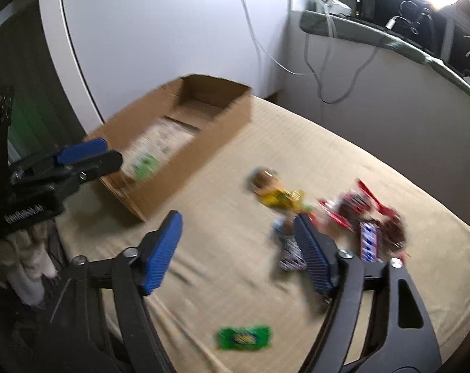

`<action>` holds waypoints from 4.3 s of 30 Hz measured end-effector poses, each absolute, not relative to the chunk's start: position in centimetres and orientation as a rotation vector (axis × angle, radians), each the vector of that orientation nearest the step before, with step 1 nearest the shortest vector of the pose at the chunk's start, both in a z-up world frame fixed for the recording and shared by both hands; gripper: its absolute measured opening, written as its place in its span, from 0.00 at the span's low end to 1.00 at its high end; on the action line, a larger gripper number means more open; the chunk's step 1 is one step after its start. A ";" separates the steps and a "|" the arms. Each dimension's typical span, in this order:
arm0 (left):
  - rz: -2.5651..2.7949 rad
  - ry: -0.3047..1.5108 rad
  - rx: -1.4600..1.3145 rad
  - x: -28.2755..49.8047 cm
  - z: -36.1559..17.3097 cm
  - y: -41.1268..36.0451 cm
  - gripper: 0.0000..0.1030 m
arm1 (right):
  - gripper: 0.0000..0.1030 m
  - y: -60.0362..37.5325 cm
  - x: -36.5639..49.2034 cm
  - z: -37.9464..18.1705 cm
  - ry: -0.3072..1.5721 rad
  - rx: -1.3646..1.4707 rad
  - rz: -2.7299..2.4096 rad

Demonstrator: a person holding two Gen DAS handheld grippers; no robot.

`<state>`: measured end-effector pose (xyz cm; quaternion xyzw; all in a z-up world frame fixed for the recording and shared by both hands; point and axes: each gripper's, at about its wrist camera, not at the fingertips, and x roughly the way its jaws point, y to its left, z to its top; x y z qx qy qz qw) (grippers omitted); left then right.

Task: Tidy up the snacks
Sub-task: 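Open both grippers to drop the candies into the box, then grasp the black-wrapped candy with the left gripper while the right grasps a Snickers bar, then carry the black candy and Snickers bar over the box with both grippers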

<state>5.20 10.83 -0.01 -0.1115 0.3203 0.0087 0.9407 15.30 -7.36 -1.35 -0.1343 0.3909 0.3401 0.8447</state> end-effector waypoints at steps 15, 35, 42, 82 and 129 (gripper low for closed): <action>-0.178 0.783 -0.221 8.6 -2.8 3.0 0.53 | 0.69 -15.2 17.1 -5.0 0.919 -0.239 0.646; -0.254 0.941 -0.256 15.2 -6.4 -1.6 0.44 | 0.45 -14.6 19.4 -8.6 0.977 -0.266 0.655; -0.240 0.956 -0.218 15.8 -7.1 -2.4 0.44 | 0.34 -14.9 19.6 -9.0 0.975 -0.270 0.646; -0.190 0.904 -0.040 13.2 -6.5 -3.2 0.23 | 0.28 -15.8 18.3 -7.5 0.976 -0.249 0.580; 0.132 0.712 -0.222 8.7 -1.5 16.4 0.23 | 0.28 6.7 22.5 -0.5 0.842 -0.318 0.838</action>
